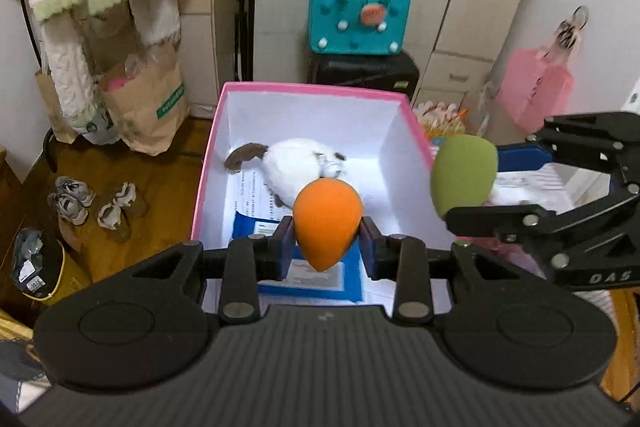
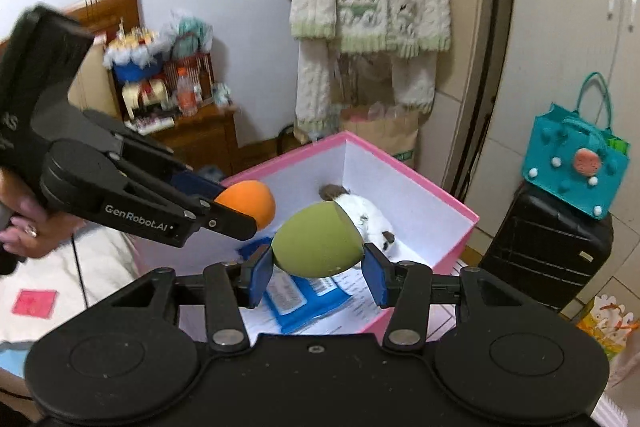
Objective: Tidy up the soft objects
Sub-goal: 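Carry the orange and green sponges with both grippers over the pink box, then open the right gripper to drop the green sponge while the left gripper releases the orange sponge, then lift both grippers out of the box toward the scrunchie and strawberry plush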
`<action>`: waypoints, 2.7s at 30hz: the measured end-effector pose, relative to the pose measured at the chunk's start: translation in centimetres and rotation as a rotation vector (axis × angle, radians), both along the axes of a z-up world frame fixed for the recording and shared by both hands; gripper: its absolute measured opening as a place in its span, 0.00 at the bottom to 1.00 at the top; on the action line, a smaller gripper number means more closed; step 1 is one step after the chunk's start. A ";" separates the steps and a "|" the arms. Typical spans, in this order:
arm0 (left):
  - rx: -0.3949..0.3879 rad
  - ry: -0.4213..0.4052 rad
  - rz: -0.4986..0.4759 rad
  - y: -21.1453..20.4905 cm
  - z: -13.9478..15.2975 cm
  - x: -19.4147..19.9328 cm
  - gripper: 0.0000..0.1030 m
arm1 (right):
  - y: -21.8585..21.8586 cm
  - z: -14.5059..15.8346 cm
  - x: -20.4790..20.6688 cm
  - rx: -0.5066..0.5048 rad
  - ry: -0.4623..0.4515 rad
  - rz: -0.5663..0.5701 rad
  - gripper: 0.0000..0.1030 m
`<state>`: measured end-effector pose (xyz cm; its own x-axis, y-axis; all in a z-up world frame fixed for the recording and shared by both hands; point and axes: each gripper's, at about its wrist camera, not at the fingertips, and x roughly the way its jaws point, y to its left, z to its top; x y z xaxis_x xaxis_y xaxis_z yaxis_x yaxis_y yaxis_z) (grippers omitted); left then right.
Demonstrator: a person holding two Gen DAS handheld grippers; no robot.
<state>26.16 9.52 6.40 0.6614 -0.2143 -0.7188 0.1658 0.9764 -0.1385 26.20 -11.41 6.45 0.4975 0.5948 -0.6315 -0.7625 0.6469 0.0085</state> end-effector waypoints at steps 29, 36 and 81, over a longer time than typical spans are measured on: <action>-0.105 0.332 -0.060 -0.9 -8.5 9.5 0.32 | 6.6 -6.5 8.1 -0.447 -0.061 0.071 0.57; -0.167 0.311 -0.074 -0.3 -7.5 9.6 0.32 | 3.2 -4.0 6.2 -0.279 -0.084 -0.001 0.60; 0.041 0.009 -0.262 -8.4 4.1 -10.7 0.76 | -15.7 -2.3 -14.6 0.099 0.003 -0.294 0.65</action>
